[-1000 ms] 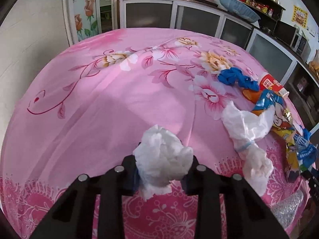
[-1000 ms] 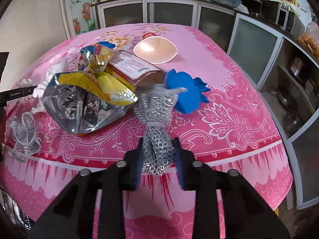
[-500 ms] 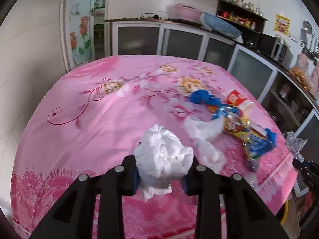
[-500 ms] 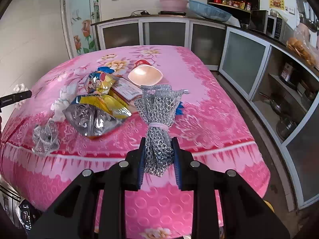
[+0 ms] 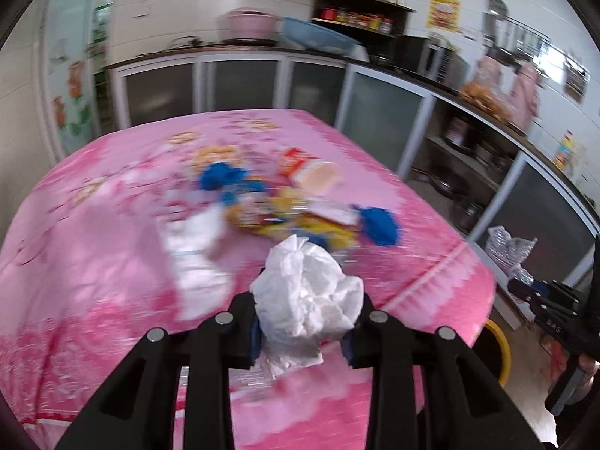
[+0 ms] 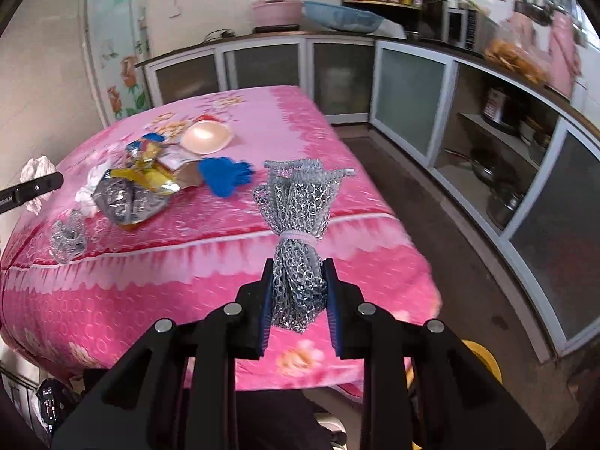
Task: Collect trash
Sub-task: 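Carry both items over the bin and open both tools to drop them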
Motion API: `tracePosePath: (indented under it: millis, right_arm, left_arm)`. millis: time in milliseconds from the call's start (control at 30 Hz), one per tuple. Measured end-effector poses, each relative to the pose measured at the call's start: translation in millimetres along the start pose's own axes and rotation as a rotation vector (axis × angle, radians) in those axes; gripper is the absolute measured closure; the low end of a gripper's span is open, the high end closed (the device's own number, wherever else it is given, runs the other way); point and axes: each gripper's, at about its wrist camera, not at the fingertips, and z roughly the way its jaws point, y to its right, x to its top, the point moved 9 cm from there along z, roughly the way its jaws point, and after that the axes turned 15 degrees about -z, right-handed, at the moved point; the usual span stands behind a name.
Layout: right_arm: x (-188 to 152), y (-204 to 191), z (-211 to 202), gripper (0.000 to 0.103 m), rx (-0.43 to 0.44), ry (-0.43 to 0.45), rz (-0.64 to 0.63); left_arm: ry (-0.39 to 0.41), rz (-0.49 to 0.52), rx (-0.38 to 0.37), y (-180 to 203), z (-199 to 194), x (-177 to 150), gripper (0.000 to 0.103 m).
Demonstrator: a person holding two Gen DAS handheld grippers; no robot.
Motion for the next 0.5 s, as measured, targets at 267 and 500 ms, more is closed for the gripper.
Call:
tracePosePath:
  millis: [267,500]
  right_arm:
    - [-30,72,-31,0.080,-0.098,0.009,0.099]
    - [-66,135,-59,0.080,-0.201,-0.002,0.176]
  left_arm:
    - [-0.076,0.132,-0.131,112,29,-31,0.073]
    - [-0.145,0.254,-0.242,204,46,-68,0.073]
